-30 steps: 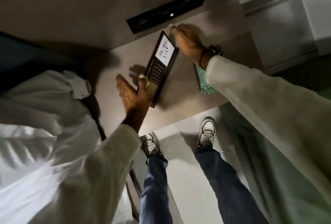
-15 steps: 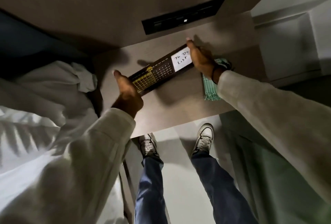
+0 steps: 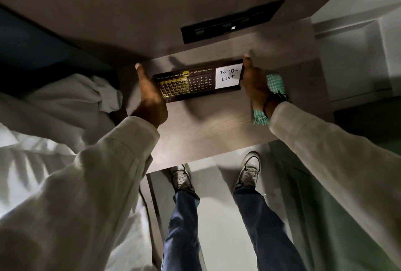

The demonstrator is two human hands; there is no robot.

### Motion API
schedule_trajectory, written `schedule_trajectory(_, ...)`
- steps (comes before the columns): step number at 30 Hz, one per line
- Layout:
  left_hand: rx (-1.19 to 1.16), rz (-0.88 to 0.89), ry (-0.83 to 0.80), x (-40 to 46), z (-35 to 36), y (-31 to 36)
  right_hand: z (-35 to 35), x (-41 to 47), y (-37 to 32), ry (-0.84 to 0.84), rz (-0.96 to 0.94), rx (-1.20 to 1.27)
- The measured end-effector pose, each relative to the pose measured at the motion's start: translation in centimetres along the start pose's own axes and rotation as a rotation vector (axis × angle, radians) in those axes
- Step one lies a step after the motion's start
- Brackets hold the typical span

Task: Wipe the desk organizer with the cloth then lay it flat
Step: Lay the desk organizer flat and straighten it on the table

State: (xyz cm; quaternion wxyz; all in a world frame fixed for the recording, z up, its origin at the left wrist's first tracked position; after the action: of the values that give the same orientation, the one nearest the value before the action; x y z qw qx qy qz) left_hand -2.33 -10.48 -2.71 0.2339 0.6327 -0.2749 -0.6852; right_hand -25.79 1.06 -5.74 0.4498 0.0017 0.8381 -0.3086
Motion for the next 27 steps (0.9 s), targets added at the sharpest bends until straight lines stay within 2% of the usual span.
schedule_trajectory(8, -0.015, -0.048, 0.047, 0.5, -0.1, -0.6, 0.2, 0.4, -0.2, 0.032, -0.018, 0.006)
schedule_trajectory(14, -0.03, -0.001, 0.06, 0.4, -0.2, -0.8, 0.3, 0.7, -0.8, -0.007, -0.009, -0.003)
schedule_trajectory(27, -0.012, -0.024, 0.092, 0.8, -0.4, -1.8, 0.6, 0.9, -1.0, -0.095, 0.002, 0.053)
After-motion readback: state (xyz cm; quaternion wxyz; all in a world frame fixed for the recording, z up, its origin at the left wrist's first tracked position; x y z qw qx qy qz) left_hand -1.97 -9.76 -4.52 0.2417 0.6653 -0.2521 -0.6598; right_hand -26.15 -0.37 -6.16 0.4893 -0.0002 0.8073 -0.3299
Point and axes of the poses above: each hand's wrist, its own x-axis towards the middle knuckle, its own z-axis out of the palm, y = z × x, the point moved 5 cm from there along x, towards the middle knuckle, and after that the axes turned 10 degrees about z, right-handed, at the moved point
